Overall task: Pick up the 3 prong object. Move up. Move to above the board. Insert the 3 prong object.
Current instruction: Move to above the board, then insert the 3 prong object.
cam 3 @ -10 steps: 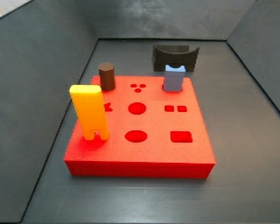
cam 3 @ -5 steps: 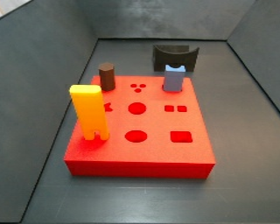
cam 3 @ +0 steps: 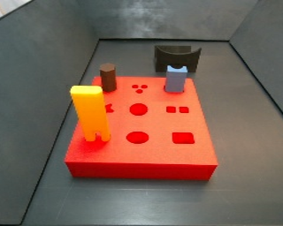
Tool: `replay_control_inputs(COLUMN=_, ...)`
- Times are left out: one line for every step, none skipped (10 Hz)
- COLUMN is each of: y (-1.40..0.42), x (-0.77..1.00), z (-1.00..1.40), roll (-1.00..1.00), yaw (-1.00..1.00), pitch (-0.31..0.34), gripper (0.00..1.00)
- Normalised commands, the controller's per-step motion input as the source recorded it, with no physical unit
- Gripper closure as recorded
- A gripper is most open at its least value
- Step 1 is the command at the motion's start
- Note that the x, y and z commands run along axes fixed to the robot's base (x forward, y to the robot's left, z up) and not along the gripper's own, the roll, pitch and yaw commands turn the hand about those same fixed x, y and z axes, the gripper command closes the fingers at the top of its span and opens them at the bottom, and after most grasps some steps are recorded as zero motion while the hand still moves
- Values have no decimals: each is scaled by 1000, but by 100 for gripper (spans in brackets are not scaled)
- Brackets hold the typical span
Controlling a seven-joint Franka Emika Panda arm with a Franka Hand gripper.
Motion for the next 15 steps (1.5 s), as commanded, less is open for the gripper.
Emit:
replay_control_inputs(y=-1000, x=37, z=63, roll=-15, yaw=16, pitch=17, gripper=100)
replay_control_inputs(y=-1000, x=36, z=65, roll=-8, yaw=9, pitch=8, gripper=100)
replay_control_inputs(y=-1000, x=36, z=68, roll=-9, yaw=4, pitch=8, gripper=100)
replay_control_inputs(y=-1000, x=37, z=70, roll=-22, yaw=6, pitch=9, gripper=100)
replay_control_inputs(y=-1000, x=41, z=74, roll=-4, yaw=8, pitch=20, gripper=100)
replay_control_inputs(y=-1000, x=45, z=77, roll=-10, yaw=5, pitch=32, gripper=100)
replay_control_inputs(y=-1000, x=58, z=79, roll=4, yaw=2, pitch=49, gripper=100)
replay_control_inputs(y=-1000, x=66, z=78, roll=-8, yaw=2, pitch=61, gripper=100)
replay_control_inputs(y=-1000, x=88, z=78, roll=-1, yaw=6, pitch=82, gripper=100)
replay_control_inputs(y=-1000, x=99, z=84, roll=-5, yaw=6, pitch=95, gripper=100)
replay_control_inputs(y=-973, x=124, z=95, roll=12, yaw=3, pitch=111, gripper=100)
replay_control_inputs(y=-698, x=117, z=75, roll=12, yaw=8, pitch=125, gripper=100)
replay_control_inputs(y=-364, x=98, z=52, roll=21, yaw=1, pitch=137, gripper=100)
replay_control_inputs(y=-254, x=89, z=42, roll=24, yaw=7, pitch=130, gripper=100)
replay_control_inputs(y=0, x=0, z=-17, roll=0, yaw=0, pitch=0, gripper=100)
